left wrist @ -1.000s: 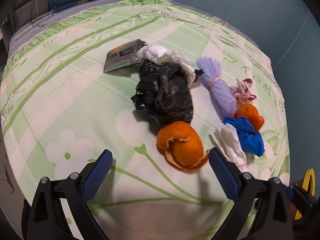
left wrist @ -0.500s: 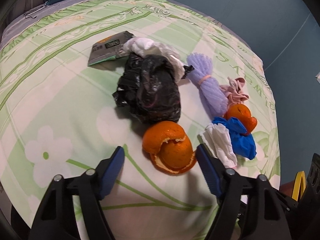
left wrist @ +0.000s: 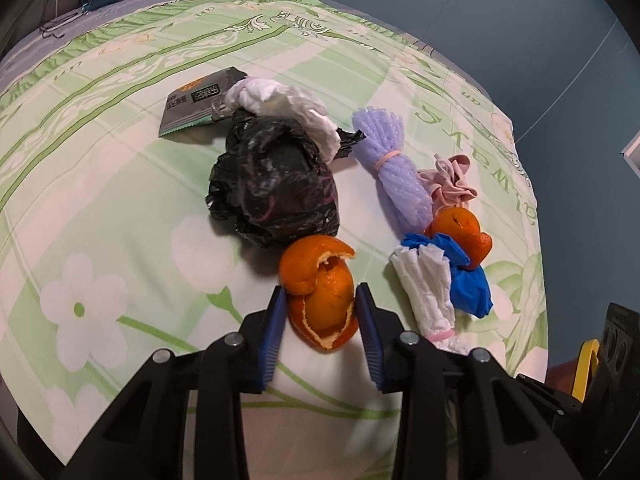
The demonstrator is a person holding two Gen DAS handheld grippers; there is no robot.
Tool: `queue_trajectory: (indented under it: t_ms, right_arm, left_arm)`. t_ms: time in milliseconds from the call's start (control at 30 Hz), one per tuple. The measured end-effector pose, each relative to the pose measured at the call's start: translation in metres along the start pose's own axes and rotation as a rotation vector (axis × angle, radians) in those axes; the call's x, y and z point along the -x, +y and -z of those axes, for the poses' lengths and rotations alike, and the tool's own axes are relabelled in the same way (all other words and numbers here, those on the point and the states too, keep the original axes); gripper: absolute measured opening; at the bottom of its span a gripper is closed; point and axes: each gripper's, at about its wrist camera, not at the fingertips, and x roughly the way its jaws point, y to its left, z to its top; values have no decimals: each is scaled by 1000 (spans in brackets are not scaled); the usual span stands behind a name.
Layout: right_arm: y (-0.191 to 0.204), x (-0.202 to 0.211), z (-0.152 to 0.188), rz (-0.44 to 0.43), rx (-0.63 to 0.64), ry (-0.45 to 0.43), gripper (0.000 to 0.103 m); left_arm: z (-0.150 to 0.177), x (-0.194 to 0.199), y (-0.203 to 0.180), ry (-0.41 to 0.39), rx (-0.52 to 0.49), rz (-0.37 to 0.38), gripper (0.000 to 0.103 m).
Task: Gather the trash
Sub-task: 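Grasp the orange peel with the left tool while the right tool grasps the white tissue bundle, then lift the orange peel and tissue bundle and carry them to the bin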
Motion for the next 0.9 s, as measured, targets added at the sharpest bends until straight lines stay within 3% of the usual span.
queue_trajectory:
  t_ms: [500,900]
  right_arm:
    - [8,38,7,-36,23,-38,14]
    - [5,86,21,-73,62,-81,13]
  left_arm:
    - [19,39,12,-11,26,30,32]
    - [33,85,19,-74,9,-8,32]
